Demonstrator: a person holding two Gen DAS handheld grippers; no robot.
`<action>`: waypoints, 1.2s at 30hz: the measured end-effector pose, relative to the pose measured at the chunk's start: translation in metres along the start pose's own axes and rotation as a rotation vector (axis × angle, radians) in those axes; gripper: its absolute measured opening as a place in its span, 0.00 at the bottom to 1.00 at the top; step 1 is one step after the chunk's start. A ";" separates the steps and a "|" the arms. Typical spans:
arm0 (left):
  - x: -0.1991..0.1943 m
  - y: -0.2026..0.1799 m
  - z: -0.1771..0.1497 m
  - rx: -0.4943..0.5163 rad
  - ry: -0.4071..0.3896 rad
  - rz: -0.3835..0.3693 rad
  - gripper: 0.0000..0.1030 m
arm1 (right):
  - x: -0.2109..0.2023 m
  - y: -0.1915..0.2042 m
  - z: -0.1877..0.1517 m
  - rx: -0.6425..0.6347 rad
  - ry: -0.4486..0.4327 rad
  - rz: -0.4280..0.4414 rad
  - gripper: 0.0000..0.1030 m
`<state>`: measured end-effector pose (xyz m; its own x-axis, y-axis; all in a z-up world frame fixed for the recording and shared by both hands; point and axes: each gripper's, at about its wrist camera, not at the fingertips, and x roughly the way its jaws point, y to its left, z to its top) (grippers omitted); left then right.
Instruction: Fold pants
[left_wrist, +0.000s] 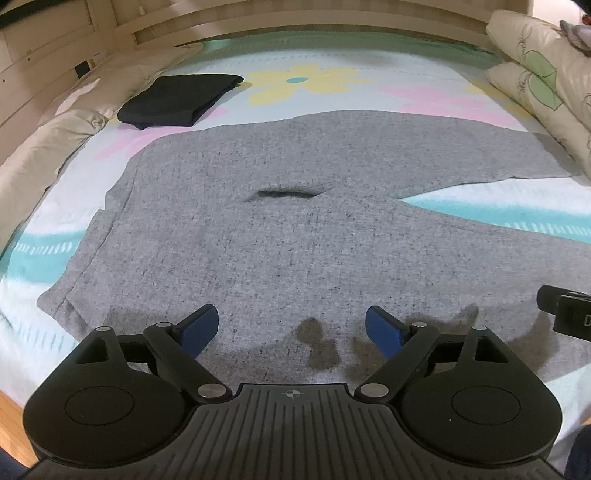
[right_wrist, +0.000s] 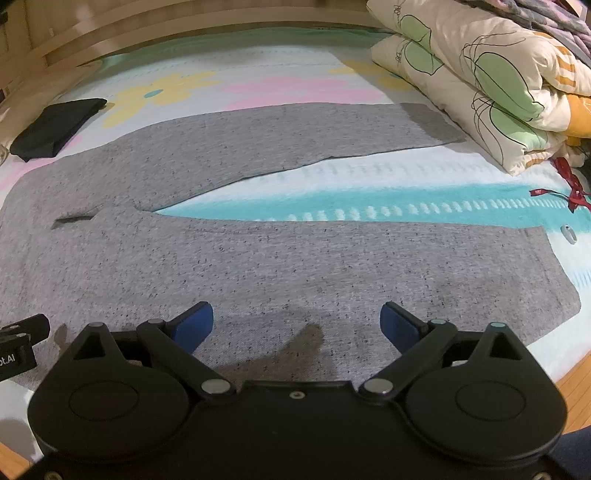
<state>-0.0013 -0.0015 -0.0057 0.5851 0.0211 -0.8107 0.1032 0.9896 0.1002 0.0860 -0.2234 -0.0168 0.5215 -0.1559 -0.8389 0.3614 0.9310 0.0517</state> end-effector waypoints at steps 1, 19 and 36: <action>0.000 0.000 0.000 0.000 0.000 0.001 0.85 | 0.000 0.000 0.000 0.000 0.000 0.000 0.94; 0.000 0.000 -0.001 0.000 0.000 0.002 0.85 | 0.000 0.002 -0.002 -0.006 0.001 -0.001 0.94; 0.000 0.001 -0.003 -0.001 0.000 0.001 0.85 | 0.000 0.003 0.000 -0.014 0.012 0.007 0.94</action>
<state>-0.0031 0.0003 -0.0071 0.5849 0.0222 -0.8108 0.1016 0.9897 0.1004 0.0876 -0.2205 -0.0169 0.5143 -0.1456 -0.8451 0.3474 0.9364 0.0501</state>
